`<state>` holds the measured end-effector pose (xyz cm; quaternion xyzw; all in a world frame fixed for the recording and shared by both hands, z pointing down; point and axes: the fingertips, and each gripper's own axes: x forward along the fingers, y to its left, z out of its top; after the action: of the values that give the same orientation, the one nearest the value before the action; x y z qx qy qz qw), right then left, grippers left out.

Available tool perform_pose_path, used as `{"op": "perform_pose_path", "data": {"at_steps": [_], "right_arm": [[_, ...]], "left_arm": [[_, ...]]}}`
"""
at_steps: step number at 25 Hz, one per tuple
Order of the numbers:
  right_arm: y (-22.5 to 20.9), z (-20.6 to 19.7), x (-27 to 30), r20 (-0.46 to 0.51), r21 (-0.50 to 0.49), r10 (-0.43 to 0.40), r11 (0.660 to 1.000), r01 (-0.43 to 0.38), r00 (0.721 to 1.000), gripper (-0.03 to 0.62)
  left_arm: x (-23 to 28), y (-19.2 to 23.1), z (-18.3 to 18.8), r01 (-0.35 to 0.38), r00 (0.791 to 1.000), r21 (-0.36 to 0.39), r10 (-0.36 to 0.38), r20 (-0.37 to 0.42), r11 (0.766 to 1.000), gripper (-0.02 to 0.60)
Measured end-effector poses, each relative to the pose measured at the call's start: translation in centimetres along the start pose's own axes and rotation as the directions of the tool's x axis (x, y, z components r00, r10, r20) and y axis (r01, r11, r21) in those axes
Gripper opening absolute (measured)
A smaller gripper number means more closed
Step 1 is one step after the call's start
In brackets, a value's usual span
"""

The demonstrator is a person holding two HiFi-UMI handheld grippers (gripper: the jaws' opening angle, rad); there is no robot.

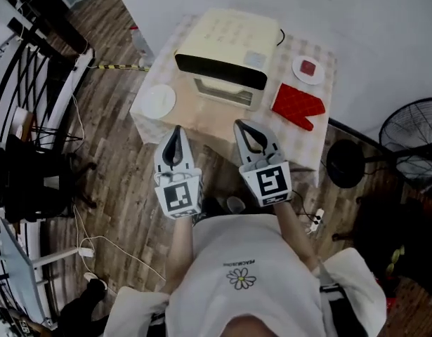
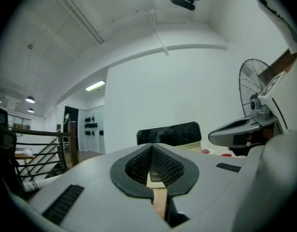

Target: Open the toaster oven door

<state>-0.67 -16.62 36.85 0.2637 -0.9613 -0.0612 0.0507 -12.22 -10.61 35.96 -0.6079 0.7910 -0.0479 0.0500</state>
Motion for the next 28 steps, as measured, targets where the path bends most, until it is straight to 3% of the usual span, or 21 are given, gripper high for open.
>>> {"op": "perform_pose_path", "data": {"at_steps": [5,8,11,20,25,28], "right_arm": [[-3.4,-0.5,-1.1,-0.004,-0.018,-0.149,0.989,0.149,0.989,0.009],[-4.3,-1.2,-1.8,-0.028,0.042,-0.244,0.969,0.245,0.969,0.009],[-4.3,-1.2,-2.1,-0.026,0.023,-0.322,0.946,0.322,0.947,0.009],[-1.5,0.0,-2.4,-0.021,0.019,-0.517,0.855,0.518,0.856,0.010],[0.6,0.0,-2.7,-0.042,0.007,-0.581,0.813,0.582,0.812,0.010],[1.7,-0.4,-2.8,-0.061,0.003,-0.594,0.803,0.596,0.802,0.011]], "left_arm": [[3.2,-2.7,0.9,0.139,0.990,0.023,-0.140,0.033,0.990,0.017],[4.2,-3.5,0.9,0.217,0.975,0.046,-0.219,0.046,0.975,0.017],[5.1,-3.6,1.1,0.279,0.958,0.022,-0.280,0.062,0.960,0.017],[5.7,-2.5,2.3,0.469,0.875,0.027,-0.468,0.121,0.883,0.017],[5.3,-1.7,2.4,0.534,0.834,0.039,-0.534,0.140,0.844,0.017],[4.6,-1.4,1.8,0.558,0.819,0.039,-0.557,0.134,0.829,0.017]]}}
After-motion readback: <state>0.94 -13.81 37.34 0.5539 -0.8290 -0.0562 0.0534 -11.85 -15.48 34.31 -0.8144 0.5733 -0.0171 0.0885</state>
